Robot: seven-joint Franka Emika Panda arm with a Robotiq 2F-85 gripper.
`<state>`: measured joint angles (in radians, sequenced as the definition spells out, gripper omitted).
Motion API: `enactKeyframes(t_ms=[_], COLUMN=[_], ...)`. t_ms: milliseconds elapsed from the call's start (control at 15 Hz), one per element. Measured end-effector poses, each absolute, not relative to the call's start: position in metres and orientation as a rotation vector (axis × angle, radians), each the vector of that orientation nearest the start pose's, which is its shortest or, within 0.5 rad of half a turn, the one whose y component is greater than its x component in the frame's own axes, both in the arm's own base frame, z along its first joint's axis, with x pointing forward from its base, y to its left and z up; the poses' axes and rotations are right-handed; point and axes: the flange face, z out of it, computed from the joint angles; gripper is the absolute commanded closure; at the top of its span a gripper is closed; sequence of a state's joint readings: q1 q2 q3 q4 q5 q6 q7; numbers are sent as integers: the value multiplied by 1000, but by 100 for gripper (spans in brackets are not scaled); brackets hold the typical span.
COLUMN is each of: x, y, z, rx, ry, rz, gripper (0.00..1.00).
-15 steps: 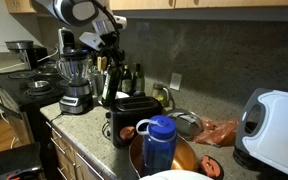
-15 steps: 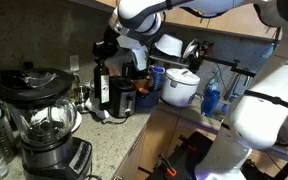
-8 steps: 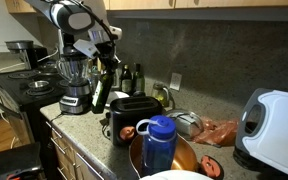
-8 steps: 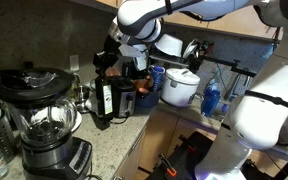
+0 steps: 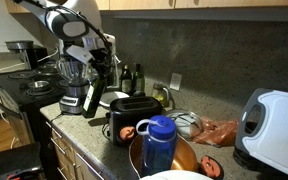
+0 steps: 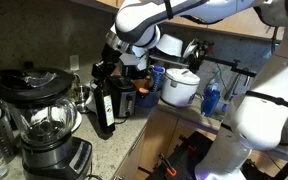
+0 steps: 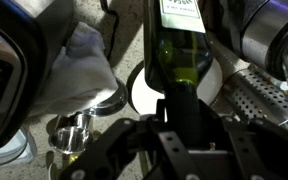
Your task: Move the glass bottle forward
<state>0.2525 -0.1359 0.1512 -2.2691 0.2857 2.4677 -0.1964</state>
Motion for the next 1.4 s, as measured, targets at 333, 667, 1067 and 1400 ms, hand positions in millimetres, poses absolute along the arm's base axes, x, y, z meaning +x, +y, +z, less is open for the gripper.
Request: enactKeyframes(t_ms=[333,667,1067,1400], x=[454,444,440,449], y=[233,229,220,201], z=[442,440,426,418], rx=[-2797,-2775,-2772,-2780], ry=[-692,-682,-650,-660], rz=[-485,-649,-726,-747], gripper=[85,85,86,86])
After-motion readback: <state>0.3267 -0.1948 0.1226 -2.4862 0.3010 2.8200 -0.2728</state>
